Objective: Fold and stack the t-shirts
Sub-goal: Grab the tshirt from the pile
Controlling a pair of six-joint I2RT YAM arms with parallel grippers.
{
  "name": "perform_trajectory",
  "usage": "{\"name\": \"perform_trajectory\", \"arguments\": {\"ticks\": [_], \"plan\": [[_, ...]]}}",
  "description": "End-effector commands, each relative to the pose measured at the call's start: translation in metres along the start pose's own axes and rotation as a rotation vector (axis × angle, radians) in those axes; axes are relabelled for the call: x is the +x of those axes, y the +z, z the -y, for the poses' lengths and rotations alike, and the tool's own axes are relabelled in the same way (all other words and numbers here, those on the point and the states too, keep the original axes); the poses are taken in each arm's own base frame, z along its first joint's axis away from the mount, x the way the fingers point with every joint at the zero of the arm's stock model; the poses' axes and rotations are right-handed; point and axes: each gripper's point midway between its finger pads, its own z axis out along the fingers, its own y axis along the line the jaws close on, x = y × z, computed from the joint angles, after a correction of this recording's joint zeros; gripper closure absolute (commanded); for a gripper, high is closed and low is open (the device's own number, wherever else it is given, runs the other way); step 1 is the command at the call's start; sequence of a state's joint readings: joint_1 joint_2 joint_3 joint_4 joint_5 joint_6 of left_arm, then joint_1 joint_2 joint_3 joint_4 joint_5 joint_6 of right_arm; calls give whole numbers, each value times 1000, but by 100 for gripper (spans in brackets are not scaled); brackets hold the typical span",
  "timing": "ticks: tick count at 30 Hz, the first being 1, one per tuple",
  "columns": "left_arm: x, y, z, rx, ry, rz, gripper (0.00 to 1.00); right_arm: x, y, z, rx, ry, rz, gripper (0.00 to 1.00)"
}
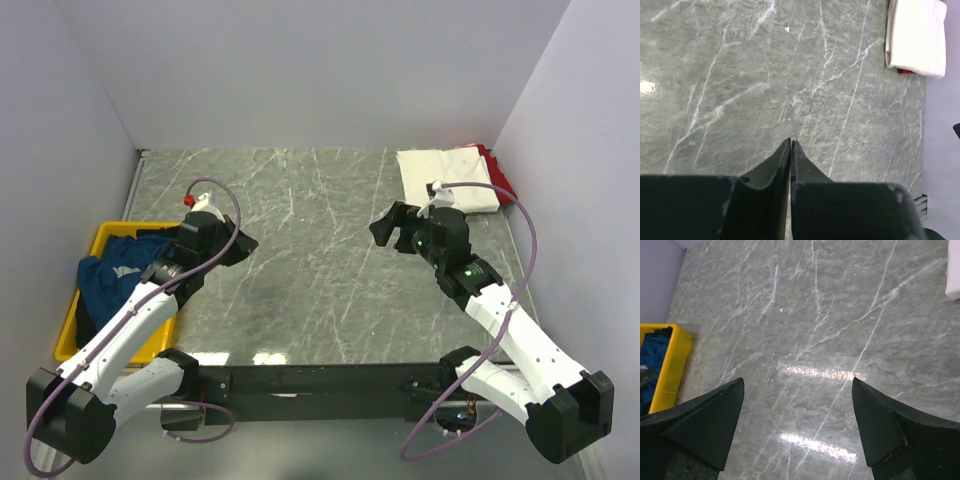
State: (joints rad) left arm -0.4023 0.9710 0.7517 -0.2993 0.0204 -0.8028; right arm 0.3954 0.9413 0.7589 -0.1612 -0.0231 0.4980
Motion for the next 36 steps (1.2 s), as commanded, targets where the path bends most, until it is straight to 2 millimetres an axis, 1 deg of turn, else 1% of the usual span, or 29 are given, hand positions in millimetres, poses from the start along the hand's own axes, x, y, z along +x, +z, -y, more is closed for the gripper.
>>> {"name": "perform_trajectory", "arguments": {"ticks": [1, 4, 6, 8, 9, 11, 14, 15, 16, 17, 18, 19, 20, 22, 23, 25, 26, 28, 29, 30, 31, 32, 33, 34, 36], "plan": [[-18, -7, 5, -8, -7, 64, 91, -4, -4, 2, 11, -32, 4, 6], [-24, -10, 4, -28, -7, 86, 90, -1, -4, 2, 4, -33, -8, 6], [-28, -9, 3, -45, -9, 95, 89, 1, -4, 1, -1, -32, -15, 6], [-27, -7, -2, -80, -16, 83, 89, 3, -3, 0, -10, -33, -23, 6], [-32, -8, -1, -93, -19, 96, 89, 5, -2, 2, -6, -30, -32, 6], [-34, -7, -1, -114, -20, 91, 89, 8, -2, 0, -16, -31, -48, 6], [-43, -7, -10, -185, -38, 118, 73, 10, -2, -2, -23, -28, -57, 6], [-46, -8, -13, -210, -41, 124, 60, 10, -3, -4, -35, -28, -61, 6], [-51, -6, -21, -258, -57, 146, 54, 11, -3, -5, -41, -25, -66, 6], [-62, -9, -24, -286, -77, 173, 48, 11, -5, -7, -51, -26, -66, 6], [-62, -12, -37, -347, -91, 164, 38, 13, -5, -10, -67, -24, -75, 6], [-66, -13, -45, -394, -122, 177, 33, 14, -5, -11, -74, -22, -78, 5], [-76, -19, -66, -489, -150, 194, 26, 14, -6, -12, -85, -21, -75, 5], [-85, -26, -87, -587, -203, 223, 24, 18, -6, -13, -97, -18, -88, 5], [-98, -36, -106, -653, -238, 271, 22, 19, -5, -15, -106, -18, -90, 5], [-102, -46, -128, -732, -296, 293, 21, 23, -5, -16, -120, -15, -106, 5], [-109, -55, -149, -792, -340, 327, 20, 23, -5, -18, -127, -16, -106, 5], [-111, -61, -171, -850, -392, 341, 16, 28, -4, -19, -141, -10, -124, 5], [-114, -68, -191, -898, -437, 360, 14, 28, -4, -20, -149, -8, -126, 5], [-113, -70, -202, -924, -463, 360, 12, 30, -3, -21, -152, -7, -130, 5], [-113, -69, -214, -952, -486, 358, 12, 30, -3, -22, -161, -6, -133, 5], [-115, -75, -229, -990, -518, 371, 12, 31, -4, -24, -171, -5, -137, 5], [-116, -79, -238, -1028, -529, 386, 12, 33, -3, -25, -177, -2, -142, 5], [-114, -78, -249, -1067, -548, 379, 11, 33, -3, -25, -180, 0, -146, 5], [-115, -86, -266, -1143, -574, 409, 11, 36, -2, -27, -196, 4, -158, 5]]}}
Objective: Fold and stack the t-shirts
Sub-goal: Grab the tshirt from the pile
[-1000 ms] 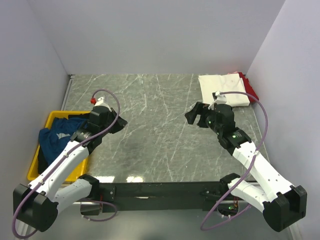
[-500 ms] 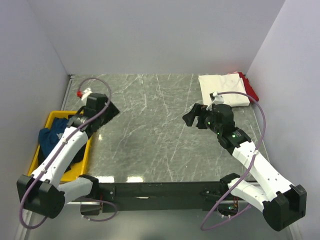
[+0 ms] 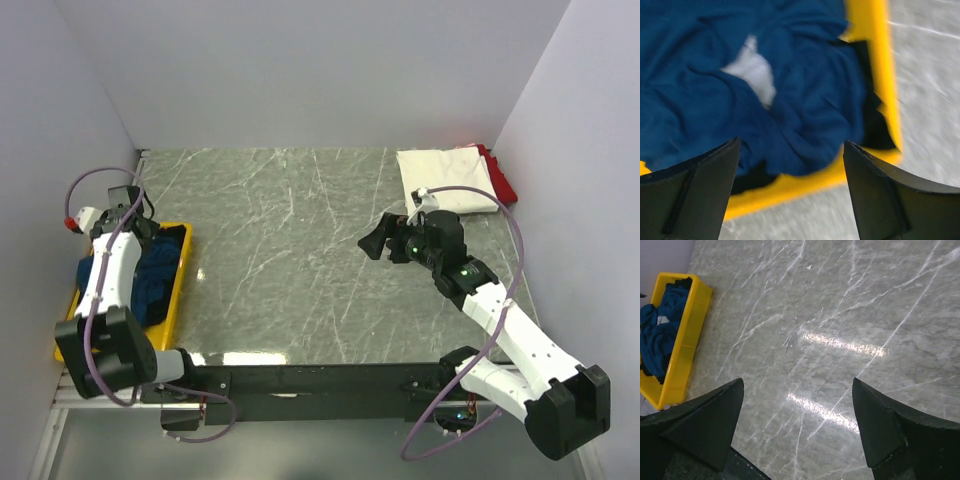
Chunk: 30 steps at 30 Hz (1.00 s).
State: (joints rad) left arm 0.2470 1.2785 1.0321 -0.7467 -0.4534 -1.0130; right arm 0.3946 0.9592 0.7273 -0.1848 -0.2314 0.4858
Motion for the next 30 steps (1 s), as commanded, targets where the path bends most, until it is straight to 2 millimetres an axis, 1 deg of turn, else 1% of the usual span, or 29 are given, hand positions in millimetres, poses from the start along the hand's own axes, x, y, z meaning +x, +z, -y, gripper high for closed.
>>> {"name": "perform_trajectory", "arguments": {"ticks": [1, 3, 4, 5, 7, 8, 9, 10, 11, 12, 14, 15, 17, 18, 19, 20, 21, 22, 23, 24, 26, 27, 29, 30], "plan": [[-8, 23, -23, -149, -34, 44, 11, -2, 3, -10, -59, 5, 0, 5], [-9, 32, -33, -213, -51, 52, 11, -1, 3, -14, -80, 10, -9, 5], [-6, 41, -39, -260, -40, 51, 12, 0, 3, -15, -83, 9, -13, 5], [-6, 46, -45, -288, -46, 43, 13, 0, 2, -16, -89, 11, -13, 5], [2, 58, -53, -336, -35, 30, 16, 1, 1, -17, -94, 12, -15, 5], [5, 62, -58, -357, -41, 18, 18, 2, 1, -17, -99, 11, -14, 5], [8, 66, -60, -363, -45, 5, 21, 3, 1, -17, -99, 11, -16, 5], [15, 72, -63, -380, -38, -21, 28, 2, 1, -18, -105, 10, -14, 5], [16, 73, -64, -385, -37, -27, 28, 2, 1, -18, -106, 12, -13, 5], [17, 73, -64, -387, -34, -33, 44, 2, 1, -19, -108, 11, -16, 5], [13, 69, -62, -374, -38, -29, 55, 4, 1, -18, -102, 11, -23, 5], [11, 66, -60, -361, -29, -25, 67, 3, 1, -17, -100, 9, -20, 5], [-2, 54, -53, -314, -42, 1, 78, 3, 1, -18, -101, 10, -19, 5], [-6, 48, -50, -294, -41, 6, 89, 3, 1, -18, -102, 11, -19, 5], [-16, 37, -45, -256, -53, 27, 96, 4, 2, -18, -103, 12, -27, 5], [-23, 29, -40, -231, -59, 38, 99, 4, 2, -19, -107, 14, -27, 5], [-28, 22, -37, -204, -54, 42, 99, 4, 3, -19, -109, 12, -29, 5], [-36, 9, -33, -159, -69, 63, 99, 5, 4, -19, -109, 15, -35, 5], [-42, 0, -29, -130, -75, 77, 99, 4, 4, -19, -110, 14, -37, 5], [-50, -13, -27, -84, -85, 96, 99, 5, 5, -19, -108, 17, -40, 5], [-60, -29, -19, -16, -90, 121, 99, 4, 6, -19, -107, 17, -39, 5], [-67, -44, -13, 45, -88, 138, 99, 5, 6, -19, -108, 15, -40, 5], [-78, -61, -3, 129, -77, 171, 100, 4, 6, -19, -109, 13, -39, 5], [-86, -78, 2, 197, -84, 201, 99, 5, 7, -19, -109, 15, -44, 5]]}}
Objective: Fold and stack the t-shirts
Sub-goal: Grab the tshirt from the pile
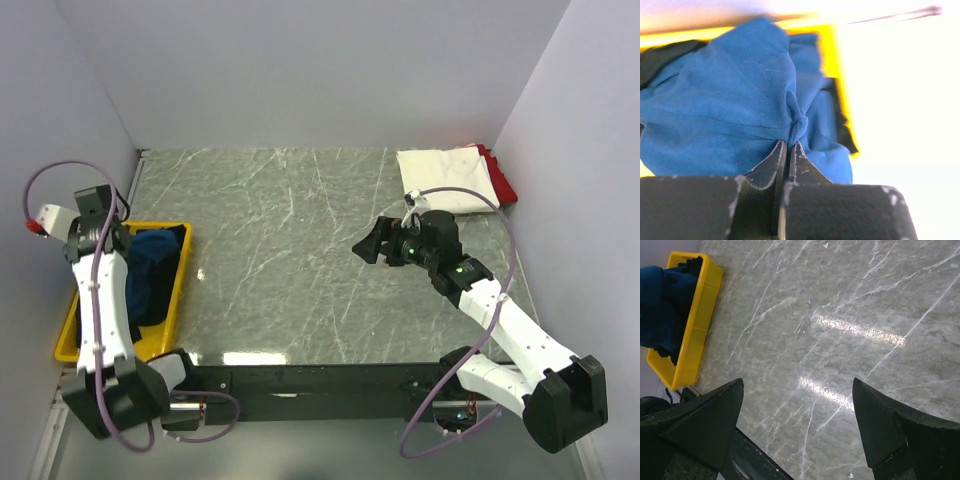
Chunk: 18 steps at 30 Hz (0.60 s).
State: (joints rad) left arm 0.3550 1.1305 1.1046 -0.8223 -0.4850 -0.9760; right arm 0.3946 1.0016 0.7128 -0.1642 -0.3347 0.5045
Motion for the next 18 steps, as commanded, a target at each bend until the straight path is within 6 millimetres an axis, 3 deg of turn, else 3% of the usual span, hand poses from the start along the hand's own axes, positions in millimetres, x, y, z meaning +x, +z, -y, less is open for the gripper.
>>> {"name": "perform_trajectory", "arguments": {"ticks": [1, 3, 4, 7, 9, 10, 12, 13, 15, 16, 18], "plan": [[-32, -47, 38, 261, 5, 54, 99, -13, -1, -11, -38, -16, 37, 5], [-55, -79, 62, 432, -15, 119, 100, -15, 0, -13, -45, -16, 35, 5], [-54, -96, 77, 541, -2, 96, 100, -15, 1, -14, -47, -14, 32, 5], [-80, -149, 116, 810, 16, 168, 100, -18, 0, -18, -57, -16, 25, 5], [-79, -178, 138, 965, 49, 134, 100, -20, -2, -21, -63, -23, 29, 5], [-87, -204, 152, 1058, 50, 157, 100, -21, -3, -21, -61, -22, 32, 5], [-87, -220, 168, 1118, 73, 151, 100, -25, -4, -22, -62, -30, 45, 5], [-89, -248, 178, 1189, 87, 154, 100, -28, -6, -23, -55, -32, 52, 5], [-82, -262, 195, 1232, 137, 146, 100, -31, -8, -24, -52, -39, 63, 4], [-79, -294, 203, 1311, 154, 139, 100, -32, -9, -24, -50, -42, 69, 4], [-79, -317, 215, 1366, 181, 144, 100, -38, -10, -25, -47, -48, 90, 5]]}}
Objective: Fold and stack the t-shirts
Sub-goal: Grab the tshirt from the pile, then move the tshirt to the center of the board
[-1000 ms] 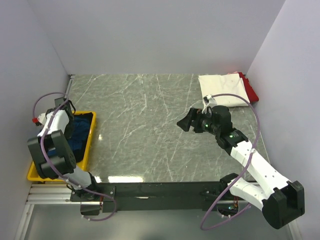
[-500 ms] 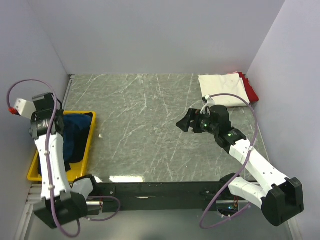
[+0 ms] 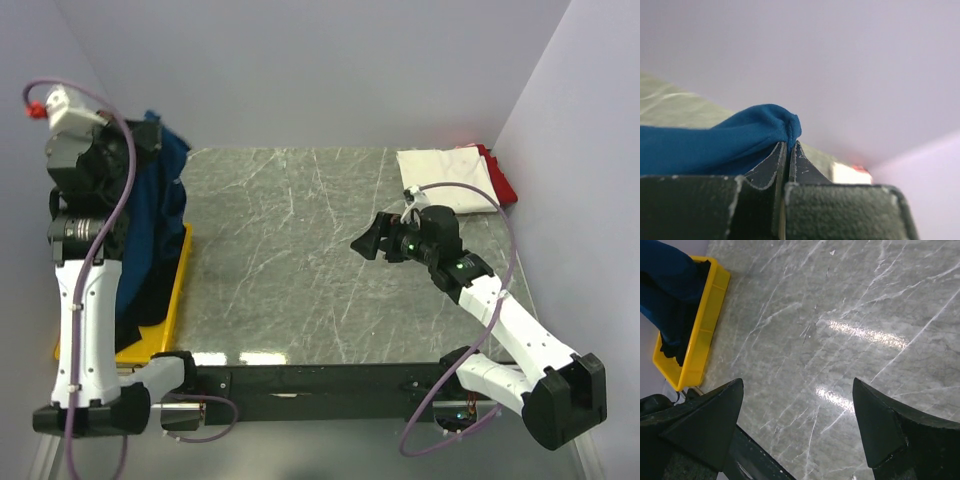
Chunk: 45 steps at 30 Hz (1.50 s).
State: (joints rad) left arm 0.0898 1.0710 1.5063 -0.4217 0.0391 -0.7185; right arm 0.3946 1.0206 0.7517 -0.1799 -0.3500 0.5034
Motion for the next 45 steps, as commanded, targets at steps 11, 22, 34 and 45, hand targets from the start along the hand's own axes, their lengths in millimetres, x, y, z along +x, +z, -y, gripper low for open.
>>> {"name": "perform_trajectory", "arguments": {"ticks": [11, 22, 34, 45], "plan": [[11, -33, 175, 508, 60, -75, 100, -51, -21, -28, -32, -67, 157, 4], [72, -40, 250, 652, 64, -216, 100, -54, -20, -44, -118, -87, 198, 4], [106, -41, 270, 691, 46, -298, 100, -44, 36, -8, -49, -123, 319, 6], [112, -44, 260, 668, 64, -323, 100, -33, 90, -7, -121, -152, 342, 28]]}}
